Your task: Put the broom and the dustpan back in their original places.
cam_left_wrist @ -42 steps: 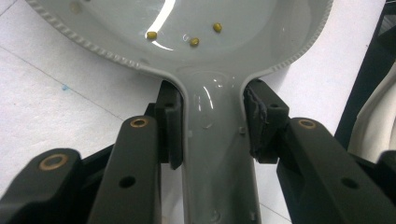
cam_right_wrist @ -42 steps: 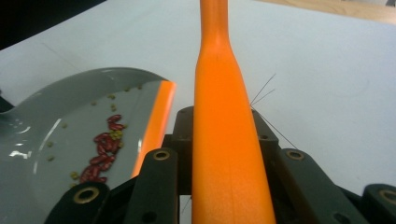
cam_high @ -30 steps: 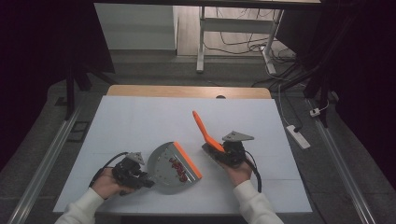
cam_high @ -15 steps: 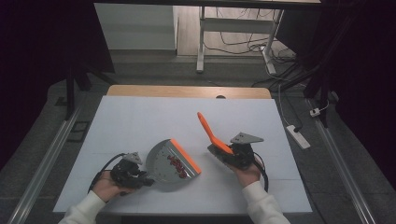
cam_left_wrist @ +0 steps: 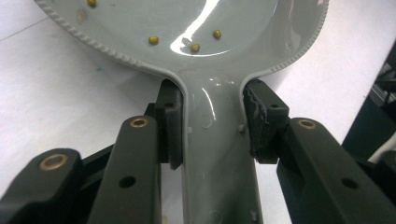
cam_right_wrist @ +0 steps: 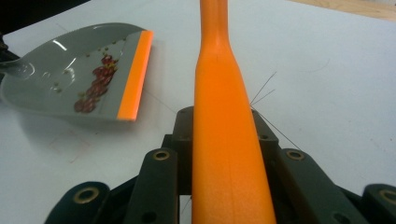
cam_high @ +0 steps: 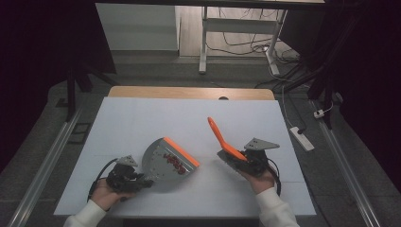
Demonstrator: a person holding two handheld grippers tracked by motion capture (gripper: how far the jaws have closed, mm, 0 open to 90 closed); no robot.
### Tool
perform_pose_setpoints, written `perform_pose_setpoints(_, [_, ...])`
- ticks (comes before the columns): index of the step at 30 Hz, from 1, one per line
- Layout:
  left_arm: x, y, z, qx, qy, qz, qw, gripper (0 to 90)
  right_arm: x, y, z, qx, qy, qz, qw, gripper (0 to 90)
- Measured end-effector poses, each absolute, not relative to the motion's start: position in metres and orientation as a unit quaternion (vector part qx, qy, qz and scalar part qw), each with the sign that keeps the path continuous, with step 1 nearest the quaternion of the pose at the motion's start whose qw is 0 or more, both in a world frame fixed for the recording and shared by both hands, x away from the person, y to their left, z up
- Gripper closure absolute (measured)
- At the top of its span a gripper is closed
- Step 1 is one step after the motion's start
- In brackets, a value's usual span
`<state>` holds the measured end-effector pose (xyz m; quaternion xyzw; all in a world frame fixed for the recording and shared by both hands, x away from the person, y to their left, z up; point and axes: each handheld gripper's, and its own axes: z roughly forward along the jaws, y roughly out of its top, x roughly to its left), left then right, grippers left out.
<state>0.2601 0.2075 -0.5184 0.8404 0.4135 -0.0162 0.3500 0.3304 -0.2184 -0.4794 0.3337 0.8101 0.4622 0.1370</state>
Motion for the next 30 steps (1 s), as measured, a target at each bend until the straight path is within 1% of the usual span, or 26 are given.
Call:
perform_pose_setpoints(7, [0.258, 0.212, -0.520, 0.828, 0.439, -0.008, 0.348, 61.7, 0.323, -0.226, -0.479, 0.332, 0.814, 0.457, 0.134, 70.8])
perform_pose_setpoints(17, [0.253, 0.217, -0.521, 0.800, 0.487, 0.014, 0.350, 61.7, 0.313, -0.240, -0.481, 0.340, 0.815, 0.455, 0.119, 70.7])
perform_pose_setpoints(30, [0.255, 0.229, -0.523, 0.761, 0.542, 0.038, 0.354, 61.7, 0.306, -0.253, -0.483, 0.356, 0.812, 0.450, 0.105, 70.7])
